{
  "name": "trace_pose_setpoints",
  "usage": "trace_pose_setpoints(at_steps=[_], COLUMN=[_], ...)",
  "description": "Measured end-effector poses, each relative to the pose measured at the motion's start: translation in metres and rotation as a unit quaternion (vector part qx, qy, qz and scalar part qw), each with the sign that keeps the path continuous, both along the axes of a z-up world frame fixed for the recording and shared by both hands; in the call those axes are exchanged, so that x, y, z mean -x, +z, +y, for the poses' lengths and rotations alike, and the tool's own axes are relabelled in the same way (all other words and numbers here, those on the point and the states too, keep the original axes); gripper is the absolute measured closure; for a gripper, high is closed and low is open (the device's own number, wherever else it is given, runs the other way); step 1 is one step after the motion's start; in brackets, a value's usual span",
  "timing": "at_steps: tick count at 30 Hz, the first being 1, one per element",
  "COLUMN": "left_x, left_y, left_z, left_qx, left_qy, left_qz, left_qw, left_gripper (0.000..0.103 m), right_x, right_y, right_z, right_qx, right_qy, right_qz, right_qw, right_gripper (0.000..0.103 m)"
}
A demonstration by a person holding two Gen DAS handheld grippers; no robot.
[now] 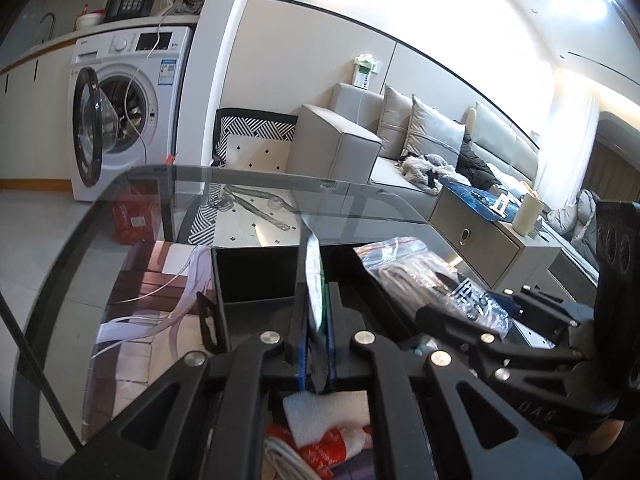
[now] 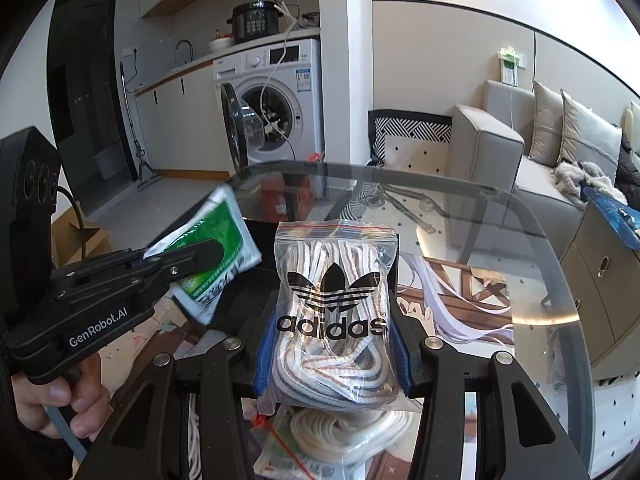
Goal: Organize soft objects
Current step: 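Lift the adidas bag with the right gripper and drop it into the black box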
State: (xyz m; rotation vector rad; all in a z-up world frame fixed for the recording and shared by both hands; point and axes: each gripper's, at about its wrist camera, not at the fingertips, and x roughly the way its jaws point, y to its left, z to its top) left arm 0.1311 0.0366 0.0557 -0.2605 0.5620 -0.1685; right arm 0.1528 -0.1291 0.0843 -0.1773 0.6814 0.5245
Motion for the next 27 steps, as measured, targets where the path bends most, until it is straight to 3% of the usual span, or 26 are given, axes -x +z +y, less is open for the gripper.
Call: trace_pose_setpoints(at_steps=[15, 18, 21, 27], left_x=[-0.028, -0.03, -0.027, -0.016], left_y=[-0.014, -0.017, -0.02, -0.021], left_z=[-0.001, -0.002, -0.001, -0.001], left_qx=[-0.003, -0.013, -0.015, -0.041], left_qy=[0.01, 0.014, 0.013, 0.009], left_qz=[0.024, 0.038, 0.042, 0.05], left_qw=[0.9996, 0.9991, 0.9989, 0.9979], left_gripper=[0.099, 0.091, 0.058, 0.055], right_x=[-0.039, -0.037, -0.034, -0.019], right_y=[-0.018, -0.018, -0.014, -0.006], right_z=[0.014, 0.012, 0.005, -0.015], right_qx=[0.012, 0.019, 0.015, 0.011], right_qy=[0.012, 0.01, 0.005, -0.005], right_qz=[0.028, 0.019, 0.009, -0.009], right_qw=[0.999, 1.0, 1.0, 1.0], right_gripper=[0.056, 0.048, 0.035, 0.01])
